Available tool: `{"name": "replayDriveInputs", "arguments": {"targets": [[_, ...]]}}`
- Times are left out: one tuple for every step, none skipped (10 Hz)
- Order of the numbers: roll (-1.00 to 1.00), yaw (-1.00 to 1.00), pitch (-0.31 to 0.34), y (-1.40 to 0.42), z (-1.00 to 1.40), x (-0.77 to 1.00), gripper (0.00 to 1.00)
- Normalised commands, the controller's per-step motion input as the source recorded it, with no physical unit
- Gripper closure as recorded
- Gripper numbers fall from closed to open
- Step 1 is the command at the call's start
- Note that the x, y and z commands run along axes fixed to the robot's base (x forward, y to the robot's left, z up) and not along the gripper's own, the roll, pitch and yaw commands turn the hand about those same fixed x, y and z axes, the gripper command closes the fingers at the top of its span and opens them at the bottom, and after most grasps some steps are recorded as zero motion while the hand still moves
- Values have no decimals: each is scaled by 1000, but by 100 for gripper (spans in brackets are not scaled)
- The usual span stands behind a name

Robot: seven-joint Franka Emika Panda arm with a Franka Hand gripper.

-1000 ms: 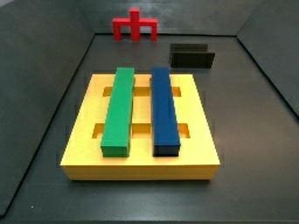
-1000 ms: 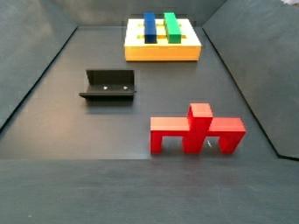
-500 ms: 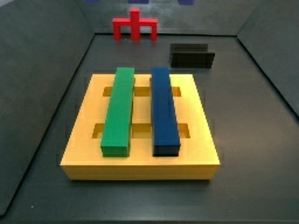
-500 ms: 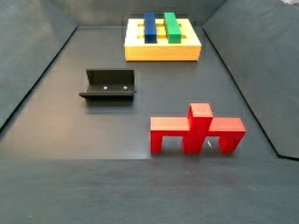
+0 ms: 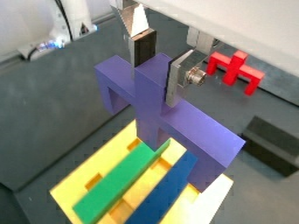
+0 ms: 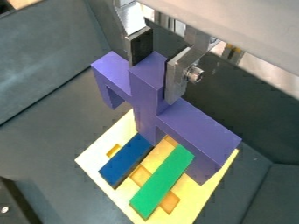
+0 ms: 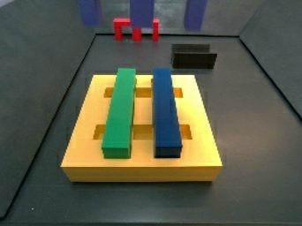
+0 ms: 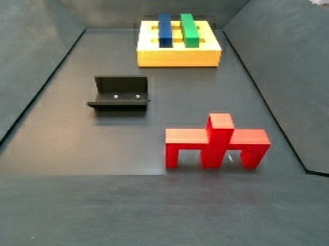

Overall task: Pick up the purple object. Move up. Move to above the board. Insert the purple object.
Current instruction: Insert the purple object.

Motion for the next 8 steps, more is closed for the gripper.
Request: {"name": "replayDriveInputs", "arguments": {"targets": [[377, 0, 79, -686, -474, 451, 100], [369, 0, 41, -694, -557, 363, 100], [186, 126, 0, -723, -914, 200, 100], [44, 257, -101, -626, -957, 9, 100], [-7, 257, -147, -509, -860, 0, 100], [-116, 191, -144, -331, -677, 0, 100], [-87, 151, -210, -246, -623, -140, 100], [0, 14, -259, -200, -517, -111, 100]]}}
